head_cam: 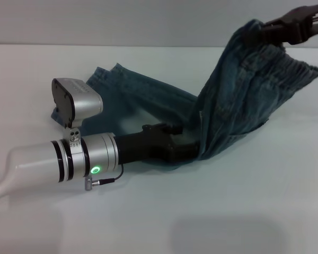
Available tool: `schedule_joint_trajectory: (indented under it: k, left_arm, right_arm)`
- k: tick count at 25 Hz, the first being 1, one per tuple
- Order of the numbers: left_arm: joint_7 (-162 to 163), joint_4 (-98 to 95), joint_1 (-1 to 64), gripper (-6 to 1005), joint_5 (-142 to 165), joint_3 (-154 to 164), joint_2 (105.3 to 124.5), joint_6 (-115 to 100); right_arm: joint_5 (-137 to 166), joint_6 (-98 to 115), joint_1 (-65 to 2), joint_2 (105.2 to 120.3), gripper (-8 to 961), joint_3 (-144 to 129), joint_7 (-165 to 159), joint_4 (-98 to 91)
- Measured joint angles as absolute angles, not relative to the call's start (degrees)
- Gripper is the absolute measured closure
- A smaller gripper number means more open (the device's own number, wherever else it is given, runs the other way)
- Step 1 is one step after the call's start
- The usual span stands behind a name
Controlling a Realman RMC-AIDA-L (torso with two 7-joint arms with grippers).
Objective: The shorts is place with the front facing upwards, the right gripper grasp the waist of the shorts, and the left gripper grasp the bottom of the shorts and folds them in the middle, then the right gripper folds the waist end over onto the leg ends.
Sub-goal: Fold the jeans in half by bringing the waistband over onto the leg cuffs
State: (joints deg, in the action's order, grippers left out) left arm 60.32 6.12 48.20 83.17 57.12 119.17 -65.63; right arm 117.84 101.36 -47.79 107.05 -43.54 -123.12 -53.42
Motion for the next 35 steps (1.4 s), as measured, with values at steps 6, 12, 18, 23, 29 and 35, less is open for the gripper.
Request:
schedule_joint_trajectory:
  k: [6,12,18,23,29,35]
  left_arm:
    - [60.3,6.2,48.2,166,83.2,57.1,119.18,-67.8]
    - [60.3,6.7,48.6,166,84.0,57.0,119.18,-69.7]
    - [60.3,6.8,48.9,166,86.0,56.5,119.18,-70.0]
    - [60.3,6.8,48.9,166,86.2,56.8,119.18,-70.1]
    - [60.4,5.9,47.9,166,86.3,56.5,119.18,-70.1]
    - [63.2,0.8,44.3,166,86.3,58.0,118.99,-70.1]
  right_arm:
    - [117.7,100.8,-50.2,108.15,947,-43.9,-123.1,-52.3]
    - [117.8,99.1,-52.8,108.49,946,-44.0,-122.8,-49.6]
    - [117.9,97.4,-54.1,108.59,946,-45.0,-122.7,-49.1]
    - [117.9,97.2,-54.9,109.0,946,-45.1,-122.7,-49.0]
    - [117.9,96.9,-55.1,109.32,947,-45.5,-122.6,-48.3]
    - [117.8,97.0,-54.4,109.89,947,-45.5,-122.5,-47.6]
